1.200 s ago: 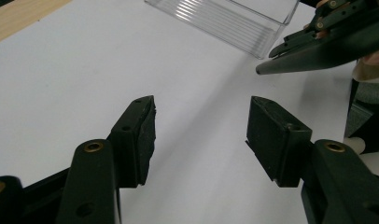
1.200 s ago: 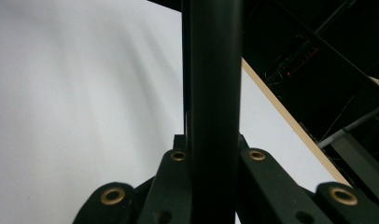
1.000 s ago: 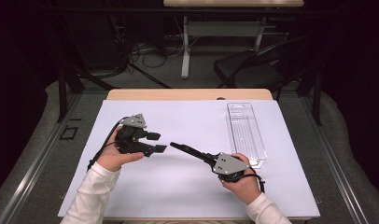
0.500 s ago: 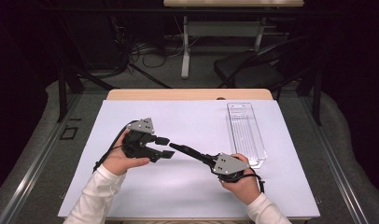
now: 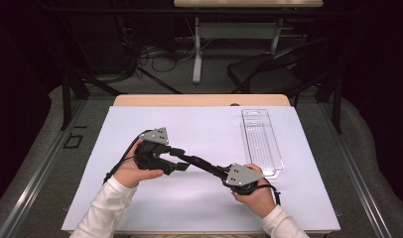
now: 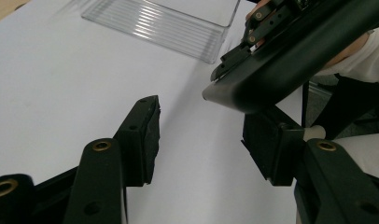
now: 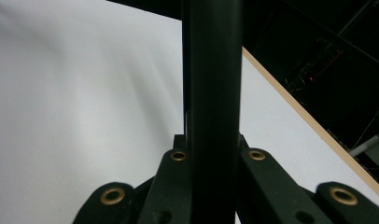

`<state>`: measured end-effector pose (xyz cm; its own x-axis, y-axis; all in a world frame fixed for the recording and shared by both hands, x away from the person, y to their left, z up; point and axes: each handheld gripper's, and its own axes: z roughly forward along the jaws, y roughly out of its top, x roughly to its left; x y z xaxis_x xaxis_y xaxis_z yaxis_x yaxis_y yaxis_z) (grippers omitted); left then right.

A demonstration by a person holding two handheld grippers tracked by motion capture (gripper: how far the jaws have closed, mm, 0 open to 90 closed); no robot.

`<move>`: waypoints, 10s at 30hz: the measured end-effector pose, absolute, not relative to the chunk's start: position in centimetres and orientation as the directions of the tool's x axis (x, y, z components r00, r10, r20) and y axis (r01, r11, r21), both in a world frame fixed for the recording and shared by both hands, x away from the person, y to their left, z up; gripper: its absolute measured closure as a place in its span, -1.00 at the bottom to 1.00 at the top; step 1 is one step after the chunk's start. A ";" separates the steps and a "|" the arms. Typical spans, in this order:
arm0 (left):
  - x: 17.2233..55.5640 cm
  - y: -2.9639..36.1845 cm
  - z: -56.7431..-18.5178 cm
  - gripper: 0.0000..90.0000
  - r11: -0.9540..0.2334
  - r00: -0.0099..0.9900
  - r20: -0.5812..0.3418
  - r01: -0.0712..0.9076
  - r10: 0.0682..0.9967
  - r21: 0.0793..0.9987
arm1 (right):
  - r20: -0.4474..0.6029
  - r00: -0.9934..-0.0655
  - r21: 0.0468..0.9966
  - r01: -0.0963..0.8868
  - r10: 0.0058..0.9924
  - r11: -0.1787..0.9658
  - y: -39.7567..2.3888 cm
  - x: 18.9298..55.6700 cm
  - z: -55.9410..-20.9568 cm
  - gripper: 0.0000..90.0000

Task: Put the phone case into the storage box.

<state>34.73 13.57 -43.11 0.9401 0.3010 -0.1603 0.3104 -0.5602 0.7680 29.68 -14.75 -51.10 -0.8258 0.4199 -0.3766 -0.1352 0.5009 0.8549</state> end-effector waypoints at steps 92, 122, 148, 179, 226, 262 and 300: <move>34.3 12.7 -43.3 0.81 -0.576 0.978 -0.096 0.186 0.183 0.796 | -0.263 -0.875 0.886 -0.051 0.407 0.462 -14.4 30.0 -51.8 0.82; 34.9 13.0 -43.8 0.81 -0.534 0.926 -0.266 0.372 0.267 0.759 | -0.231 -0.869 0.895 -0.014 0.438 0.445 -14.0 30.1 -51.9 0.25; 36.4 13.3 -43.2 0.81 -0.555 0.857 -0.366 0.514 0.362 0.654 | -0.275 -0.799 0.903 -0.023 0.535 0.430 -14.3 30.0 -50.2 -0.12; 41.0 11.5 -41.7 0.81 -0.667 0.781 -0.451 0.614 0.432 0.423 | -0.235 -0.803 0.862 0.087 0.547 0.499 -13.4 30.9 -48.9 -0.08; 42.1 9.7 -40.2 0.81 -0.750 0.805 -0.367 0.579 0.466 0.318 | -0.276 -0.801 0.811 0.103 0.531 0.577 -12.6 33.1 -44.4 0.23; 42.3 6.9 -41.4 0.81 -0.793 0.810 -0.342 0.563 0.476 0.231 | -0.323 -0.791 0.768 0.102 0.520 0.632 -11.7 34.3 -43.1 0.32; 41.9 5.7 -41.2 0.81 -0.812 0.815 -0.317 0.555 0.485 0.184 | -0.412 -0.777 0.700 0.065 0.477 0.711 -10.9 33.8 -42.3 0.74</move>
